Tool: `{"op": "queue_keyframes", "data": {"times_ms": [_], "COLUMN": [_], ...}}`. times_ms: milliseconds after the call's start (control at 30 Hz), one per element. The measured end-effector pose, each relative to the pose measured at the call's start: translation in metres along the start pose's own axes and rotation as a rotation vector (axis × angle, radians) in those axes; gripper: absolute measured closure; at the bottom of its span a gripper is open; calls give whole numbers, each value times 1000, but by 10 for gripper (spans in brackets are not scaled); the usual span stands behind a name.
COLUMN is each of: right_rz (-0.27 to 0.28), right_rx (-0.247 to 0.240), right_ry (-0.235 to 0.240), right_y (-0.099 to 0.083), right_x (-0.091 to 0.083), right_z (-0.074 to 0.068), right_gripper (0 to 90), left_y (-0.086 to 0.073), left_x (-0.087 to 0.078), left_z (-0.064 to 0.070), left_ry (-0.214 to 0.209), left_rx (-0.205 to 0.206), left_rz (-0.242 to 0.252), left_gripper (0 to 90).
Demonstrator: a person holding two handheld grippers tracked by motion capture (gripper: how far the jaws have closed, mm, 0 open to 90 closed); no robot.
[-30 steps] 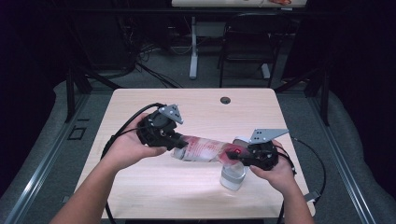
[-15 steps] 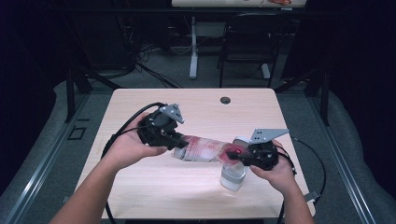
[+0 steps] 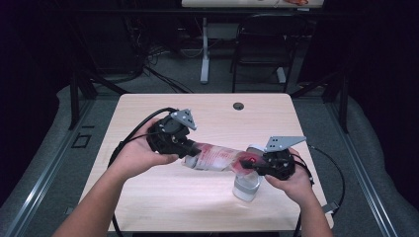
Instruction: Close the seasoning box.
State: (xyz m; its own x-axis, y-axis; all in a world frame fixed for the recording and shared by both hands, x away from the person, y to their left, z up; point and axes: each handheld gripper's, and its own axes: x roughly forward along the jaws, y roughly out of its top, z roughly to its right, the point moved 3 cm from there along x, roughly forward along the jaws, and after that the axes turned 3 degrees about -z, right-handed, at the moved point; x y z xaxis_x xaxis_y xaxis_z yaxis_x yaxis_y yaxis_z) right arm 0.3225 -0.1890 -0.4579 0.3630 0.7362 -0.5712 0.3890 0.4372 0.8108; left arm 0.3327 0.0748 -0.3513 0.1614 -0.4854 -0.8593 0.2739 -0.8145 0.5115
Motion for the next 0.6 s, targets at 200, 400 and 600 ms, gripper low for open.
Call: {"op": "queue_keyframes", "data": {"times_ms": [200, 400, 600], "right_rz": [2, 1, 1], "right_rx": [3, 2, 2], "right_ry": [1, 1, 1], "right_y": [0, 0, 0], "right_x": [0, 0, 0], "right_z": [0, 0, 0], "right_gripper": [865, 866, 865], "left_y": [1, 1, 1], "left_x": [0, 0, 0], "left_z": [0, 0, 0], "left_ry": [0, 1, -2], "left_rx": [2, 1, 1], "left_rz": [-2, 1, 3], "left_gripper": [778, 779, 779]}}
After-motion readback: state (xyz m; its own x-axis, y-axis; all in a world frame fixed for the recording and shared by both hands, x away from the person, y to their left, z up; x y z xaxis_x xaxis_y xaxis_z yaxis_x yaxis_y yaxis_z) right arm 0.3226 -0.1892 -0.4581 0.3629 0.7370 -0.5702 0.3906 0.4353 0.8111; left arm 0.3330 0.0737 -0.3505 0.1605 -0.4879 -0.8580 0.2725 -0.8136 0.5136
